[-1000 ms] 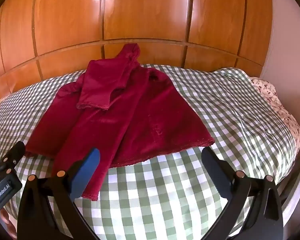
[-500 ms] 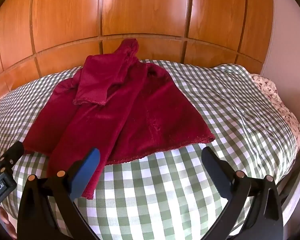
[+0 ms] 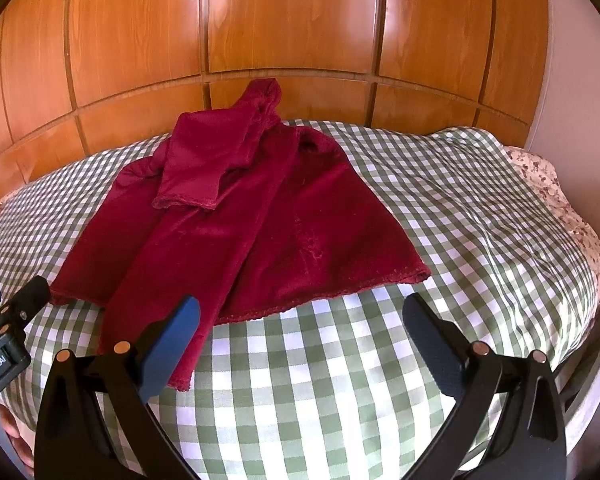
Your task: Fold small clothes
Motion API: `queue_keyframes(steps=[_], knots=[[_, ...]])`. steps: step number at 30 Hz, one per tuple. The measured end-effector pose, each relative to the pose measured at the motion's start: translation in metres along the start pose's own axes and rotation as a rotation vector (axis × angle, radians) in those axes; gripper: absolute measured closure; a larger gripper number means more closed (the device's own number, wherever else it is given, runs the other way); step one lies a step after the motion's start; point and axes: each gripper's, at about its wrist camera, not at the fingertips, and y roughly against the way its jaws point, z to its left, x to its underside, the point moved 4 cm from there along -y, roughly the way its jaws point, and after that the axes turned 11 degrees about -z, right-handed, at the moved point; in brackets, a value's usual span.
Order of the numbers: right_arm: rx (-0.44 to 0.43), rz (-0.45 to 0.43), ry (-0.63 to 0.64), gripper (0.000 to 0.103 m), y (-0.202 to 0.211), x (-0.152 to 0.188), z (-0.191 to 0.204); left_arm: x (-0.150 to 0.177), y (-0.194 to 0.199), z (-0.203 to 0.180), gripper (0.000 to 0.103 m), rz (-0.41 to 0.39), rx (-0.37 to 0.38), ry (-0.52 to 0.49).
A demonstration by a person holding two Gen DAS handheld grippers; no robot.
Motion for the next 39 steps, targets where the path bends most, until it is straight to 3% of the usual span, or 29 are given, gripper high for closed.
queue_keyframes(steps=[8,22,30,39], knots=[[-0.006,-0.03,-0.007,0.002,0.007,-0.004,0.0,0.0,0.002,0.002,0.003,-0.002,-0.013,-0.023],[-0.004,0.013,0.004,0.002,0.001,-0.001,0.001,0.004,-0.001,0.007,0.003,0.01,-0.031,-0.029],[-0.009,-0.024,0.007,0.002,0.007,-0.005,0.001,0.006,-0.001,0.005,0.003,0.013,-0.017,-0.03],[-0.023,0.019,-0.005,0.002,-0.004,0.004,0.0,0.009,-0.004,0.004,0.003,0.022,-0.025,-0.036]])
